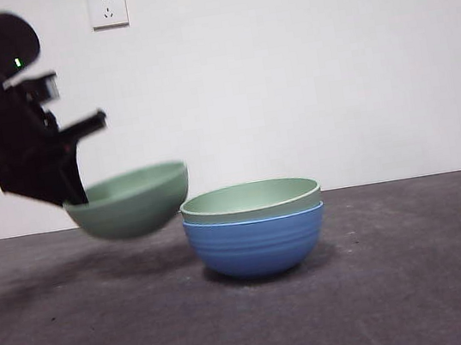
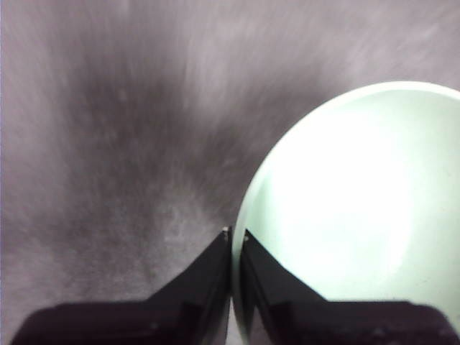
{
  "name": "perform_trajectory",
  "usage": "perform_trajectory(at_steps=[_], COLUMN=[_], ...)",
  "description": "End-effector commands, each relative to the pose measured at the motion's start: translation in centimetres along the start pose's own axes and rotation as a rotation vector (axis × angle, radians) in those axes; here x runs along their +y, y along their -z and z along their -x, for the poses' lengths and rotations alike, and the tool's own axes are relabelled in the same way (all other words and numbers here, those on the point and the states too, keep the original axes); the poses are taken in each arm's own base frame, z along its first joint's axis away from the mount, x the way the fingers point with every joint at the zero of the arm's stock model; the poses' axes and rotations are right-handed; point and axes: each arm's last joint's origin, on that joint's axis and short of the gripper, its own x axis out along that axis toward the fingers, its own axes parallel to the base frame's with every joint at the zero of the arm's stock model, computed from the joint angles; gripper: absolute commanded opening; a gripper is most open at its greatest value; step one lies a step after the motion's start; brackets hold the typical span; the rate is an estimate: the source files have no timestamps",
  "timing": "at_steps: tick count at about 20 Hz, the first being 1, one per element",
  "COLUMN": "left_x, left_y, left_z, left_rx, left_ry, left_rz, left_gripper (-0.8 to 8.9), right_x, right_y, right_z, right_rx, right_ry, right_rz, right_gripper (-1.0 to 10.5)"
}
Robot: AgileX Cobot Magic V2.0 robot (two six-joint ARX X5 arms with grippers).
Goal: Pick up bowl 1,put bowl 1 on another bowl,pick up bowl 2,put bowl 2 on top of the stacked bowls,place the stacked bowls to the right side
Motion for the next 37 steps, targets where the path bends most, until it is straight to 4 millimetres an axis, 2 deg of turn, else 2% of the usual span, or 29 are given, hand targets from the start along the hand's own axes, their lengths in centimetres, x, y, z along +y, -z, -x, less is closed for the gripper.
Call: perform_trajectory(at_steps=[1, 4, 6, 10, 12, 14, 19, 27, 29, 33, 34, 37], left_x=[-1.0, -3.3, -5.3, -9.8, -11.1, -12.0, -13.0, -13.4, -13.6, -14.1, -14.1, -14.0], left_y=[-0.2, -0.2, -0.1, -2.0, -3.3, -3.9, -2.8, -1.0, -0.6, -0.5, -0.5, -0.2], left_z=[1.7, 3.9, 4.4, 5.9, 6.0, 5.2, 1.5, -2.7, -3.5, -3.8, -3.7, -3.7], left_rx=[-0.03, -0.07, -0.062, -0.086, -0.061, -0.007, 0.121, 0.248, 0.267, 0.248, 0.255, 0.282], left_ry=[0.027, 0.119, 0.154, 0.157, 0.146, 0.133, 0.123, 0.08, 0.077, 0.091, 0.091, 0.083], left_rz=[-0.018, -0.071, -0.116, -0.231, -0.275, -0.311, -0.356, -0.399, -0.404, -0.414, -0.414, -0.413], left_gripper=[-0.08, -0.08, -0.08, -0.08, -0.08, -0.08, -0.08, -0.08, -0.08, 0.06, 0.28, 3.39], right_x=[0.0, 0.0, 0.0, 0.0, 0.0, 0.0, 0.0, 0.0, 0.0, 0.0, 0.0, 0.0], right_y=[0.0, 0.0, 0.0, 0.0, 0.0, 0.1, 0.1, 0.1, 0.1, 0.1, 0.1, 0.1], right_z=[0.0, 0.0, 0.0, 0.0, 0.0, 0.0, 0.0, 0.0, 0.0, 0.0, 0.0, -0.1], right_rx=[0.001, 0.001, 0.001, 0.002, 0.005, 0.009, 0.009, 0.009, 0.009, 0.009, 0.009, 0.012], right_ry=[0.001, 0.001, 0.001, 0.0, 0.001, 0.001, 0.002, 0.002, 0.002, 0.002, 0.002, 0.002], right_rz=[-0.01, -0.01, -0.01, -0.01, -0.01, -0.01, -0.01, -0.01, -0.01, -0.01, -0.01, -0.01], right_gripper=[2.2, 2.2, 2.2, 2.2, 2.2, 2.2, 2.2, 2.2, 2.2, 2.2, 2.2, 2.2])
